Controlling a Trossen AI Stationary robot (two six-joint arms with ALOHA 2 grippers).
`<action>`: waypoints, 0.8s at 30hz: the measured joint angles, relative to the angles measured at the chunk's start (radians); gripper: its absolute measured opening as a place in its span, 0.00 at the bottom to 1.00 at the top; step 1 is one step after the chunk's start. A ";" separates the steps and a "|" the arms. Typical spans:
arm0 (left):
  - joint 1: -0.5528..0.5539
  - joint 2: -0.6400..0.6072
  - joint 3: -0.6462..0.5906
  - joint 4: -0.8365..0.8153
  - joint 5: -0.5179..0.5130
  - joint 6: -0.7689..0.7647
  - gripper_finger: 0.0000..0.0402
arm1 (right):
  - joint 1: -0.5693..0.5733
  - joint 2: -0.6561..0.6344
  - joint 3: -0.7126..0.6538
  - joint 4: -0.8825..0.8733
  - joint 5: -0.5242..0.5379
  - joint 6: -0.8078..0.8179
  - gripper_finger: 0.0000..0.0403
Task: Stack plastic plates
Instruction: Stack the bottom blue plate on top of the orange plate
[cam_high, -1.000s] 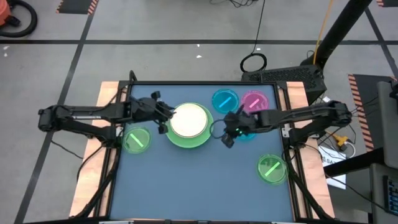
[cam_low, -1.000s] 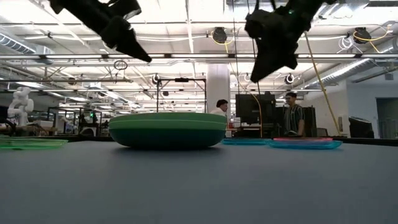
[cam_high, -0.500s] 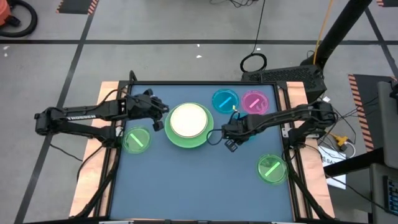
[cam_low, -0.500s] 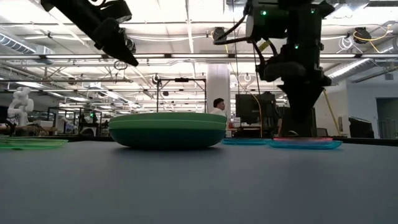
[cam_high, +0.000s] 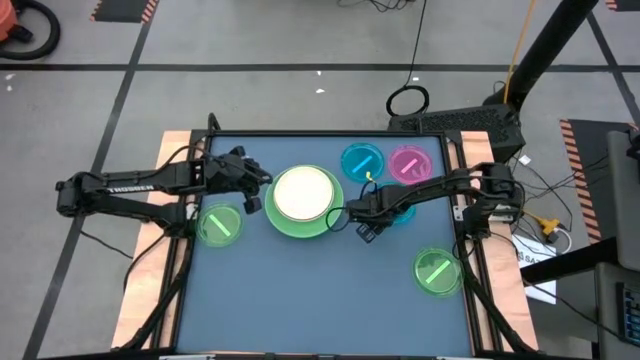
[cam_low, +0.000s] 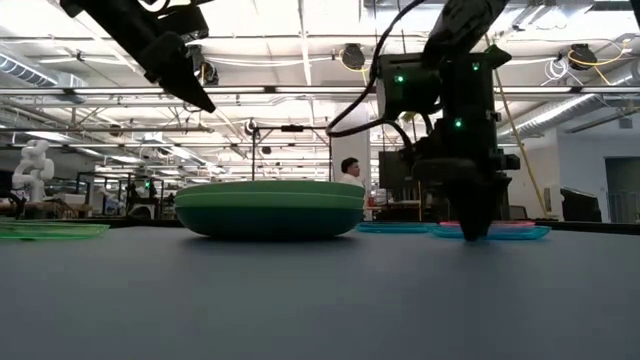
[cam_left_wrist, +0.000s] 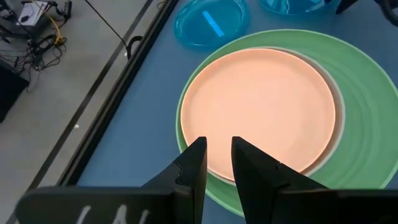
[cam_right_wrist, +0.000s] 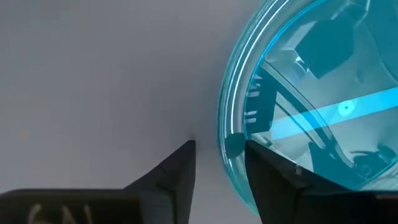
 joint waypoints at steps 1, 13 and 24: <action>0.000 0.000 0.000 0.001 0.000 0.000 0.20 | -0.001 0.003 0.001 -0.001 0.000 -0.001 0.31; 0.000 0.000 0.000 0.024 0.000 0.001 0.20 | -0.002 0.000 -0.001 -0.010 -0.005 -0.026 0.10; 0.000 0.000 0.000 0.024 0.000 0.009 0.20 | -0.001 0.000 0.079 -0.100 0.000 -0.101 0.01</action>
